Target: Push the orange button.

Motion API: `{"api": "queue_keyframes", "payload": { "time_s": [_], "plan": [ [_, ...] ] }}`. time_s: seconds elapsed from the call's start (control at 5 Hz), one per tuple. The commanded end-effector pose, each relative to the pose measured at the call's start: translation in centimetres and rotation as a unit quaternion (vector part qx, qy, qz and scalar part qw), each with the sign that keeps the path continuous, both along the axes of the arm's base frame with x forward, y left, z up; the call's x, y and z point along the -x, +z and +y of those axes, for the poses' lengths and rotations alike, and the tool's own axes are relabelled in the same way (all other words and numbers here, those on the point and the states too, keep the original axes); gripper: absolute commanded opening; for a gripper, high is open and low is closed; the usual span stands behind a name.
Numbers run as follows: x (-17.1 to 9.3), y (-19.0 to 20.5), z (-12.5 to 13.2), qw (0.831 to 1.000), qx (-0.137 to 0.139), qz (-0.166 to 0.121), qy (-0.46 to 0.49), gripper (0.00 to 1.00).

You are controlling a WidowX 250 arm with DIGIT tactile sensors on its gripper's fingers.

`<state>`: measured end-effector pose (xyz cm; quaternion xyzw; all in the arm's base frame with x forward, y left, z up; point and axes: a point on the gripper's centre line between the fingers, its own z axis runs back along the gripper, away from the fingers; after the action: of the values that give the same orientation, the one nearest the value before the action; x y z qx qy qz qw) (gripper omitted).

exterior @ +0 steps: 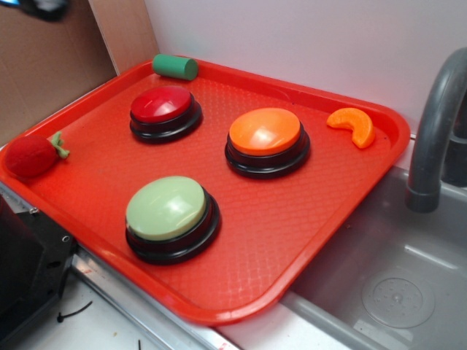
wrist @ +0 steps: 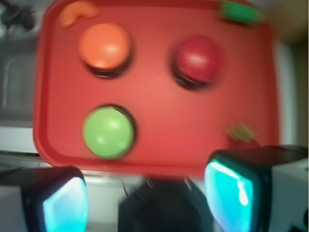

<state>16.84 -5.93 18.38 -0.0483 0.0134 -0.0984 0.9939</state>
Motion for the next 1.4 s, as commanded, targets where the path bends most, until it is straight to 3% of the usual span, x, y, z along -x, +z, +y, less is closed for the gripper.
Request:
{"api": "queue_keyframes", "payload": {
  "time_s": [0.0,0.4,0.6,0.8,1.2],
  "plan": [
    [-4.6,-1.7,-1.8,0.998,0.008,-0.044,-0.045,1.00],
    [-4.6,-1.7,-1.8,0.998,0.008,-0.044,-0.045,1.00],
    [-7.3,-3.2,-3.2,0.993,0.005,-0.107,-0.055,1.00],
    [-10.1,-5.2,-4.1,0.989,-0.010,-0.133,-0.059,1.00],
    [-12.4,-9.5,-5.0,0.992,0.004,-0.111,-0.053,1.00]
  ]
}}
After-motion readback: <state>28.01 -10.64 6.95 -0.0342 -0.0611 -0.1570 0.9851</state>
